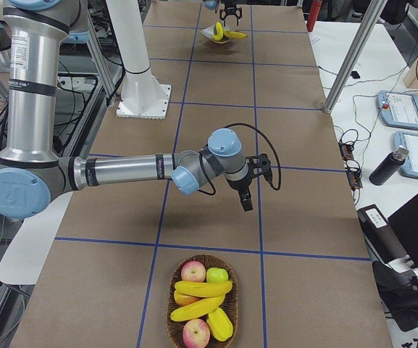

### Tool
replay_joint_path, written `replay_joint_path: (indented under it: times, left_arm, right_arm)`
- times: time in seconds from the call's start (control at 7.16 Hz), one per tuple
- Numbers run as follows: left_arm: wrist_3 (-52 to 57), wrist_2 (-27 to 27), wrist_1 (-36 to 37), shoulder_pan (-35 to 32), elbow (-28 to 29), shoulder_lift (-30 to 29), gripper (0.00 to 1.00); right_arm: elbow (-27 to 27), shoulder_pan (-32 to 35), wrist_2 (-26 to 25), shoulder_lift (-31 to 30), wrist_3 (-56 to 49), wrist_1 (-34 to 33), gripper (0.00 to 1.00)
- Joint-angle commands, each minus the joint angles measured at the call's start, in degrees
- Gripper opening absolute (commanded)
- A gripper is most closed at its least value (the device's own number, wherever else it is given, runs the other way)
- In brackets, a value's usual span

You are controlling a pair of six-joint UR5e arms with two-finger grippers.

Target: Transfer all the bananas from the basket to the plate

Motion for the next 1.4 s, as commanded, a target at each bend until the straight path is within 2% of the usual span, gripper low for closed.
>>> replay_joint_path:
  times: [0.0,0.14,0.42,0.7,0.98,1.12,1.26]
  left_arm:
    - [-0.65,-0.31,0.66,-0.27,0.85,-1.32,1.00]
    - [-3.44,-0.75,0.76,-0.71,0.68,-2.72,1.00]
    - [-20.16,-3.29,0.32,-2.47,-0.03,-7.46,1.00]
    - [-38.36,-3.04,-0.30,-2.56,-2.38,-10.72,1.00]
    - [-41.44,-2.51,-0.21,-2.56,-2.93,-11.61,1.00]
    - [-41.44,-2.51,-0.30,-2.47,-2.93,-11.62,1.00]
    - [-41.44,-2.51,-0.30,-2.47,-2.93,-11.62,1.00]
  right_arm:
    - [0.03,0.90,0.96,0.12,0.06,0.00,1.00]
    - [0.03,2.03,1.92,0.04,-0.03,0.00,1.00]
    - [-1.10,4.15,2.81,-0.66,-2.73,-0.18,1.00]
    - [-6.19,9.05,3.77,-2.50,-15.35,-0.09,1.00]
    - [-14.16,16.67,8.67,-5.49,-32.37,-0.09,1.00]
    - [-20.48,19.77,10.44,-4.98,-39.86,0.00,1.00]
    - [-22.63,20.15,9.85,-4.80,-43.85,0.00,1.00]
